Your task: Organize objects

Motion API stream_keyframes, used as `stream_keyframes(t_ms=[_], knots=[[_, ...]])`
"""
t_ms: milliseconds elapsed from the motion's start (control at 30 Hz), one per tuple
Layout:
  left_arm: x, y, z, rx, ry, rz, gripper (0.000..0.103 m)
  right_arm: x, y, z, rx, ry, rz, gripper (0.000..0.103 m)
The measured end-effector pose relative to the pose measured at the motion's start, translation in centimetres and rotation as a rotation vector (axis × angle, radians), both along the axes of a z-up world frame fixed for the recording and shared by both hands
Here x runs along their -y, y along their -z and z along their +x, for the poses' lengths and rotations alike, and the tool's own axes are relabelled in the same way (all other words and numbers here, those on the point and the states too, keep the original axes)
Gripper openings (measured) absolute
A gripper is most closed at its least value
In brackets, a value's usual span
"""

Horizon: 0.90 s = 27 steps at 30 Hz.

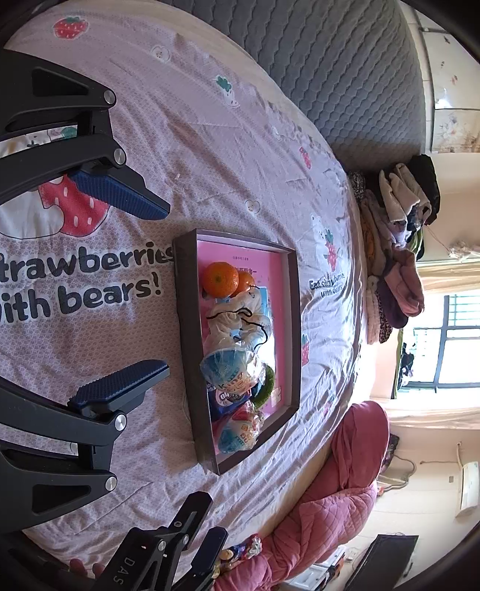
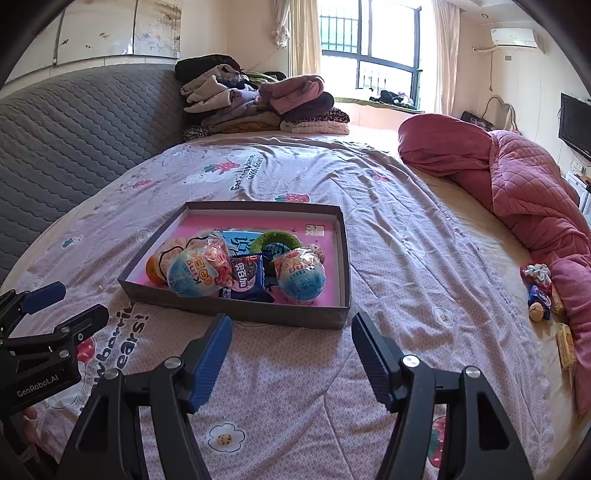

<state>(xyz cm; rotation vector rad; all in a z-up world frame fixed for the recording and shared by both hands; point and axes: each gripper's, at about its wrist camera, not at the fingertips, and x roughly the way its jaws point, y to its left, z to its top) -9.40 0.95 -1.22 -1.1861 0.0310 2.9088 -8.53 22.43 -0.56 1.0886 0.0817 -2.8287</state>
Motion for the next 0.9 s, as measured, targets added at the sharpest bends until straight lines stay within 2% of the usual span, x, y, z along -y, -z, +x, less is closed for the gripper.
stream_keyframes(t_ms=[167, 600, 900], knots=[[0.1, 0.7, 0.1, -0.009, -0.004, 0.014, 0.079, -0.2, 0.7, 0.2, -0.007, 0.003, -0.012, 0.067], [0.8, 2.8, 0.1, 0.009, -0.021, -0.004, 0.079, 0.4, 2.5, 0.9, -0.010, -0.013, -0.039, 0.067], [0.8, 3.6, 0.1, -0.009, -0.027, -0.009, 0.079, 0.0, 4.1, 1.2, 0.003, 0.002, -0.041, 0.067]])
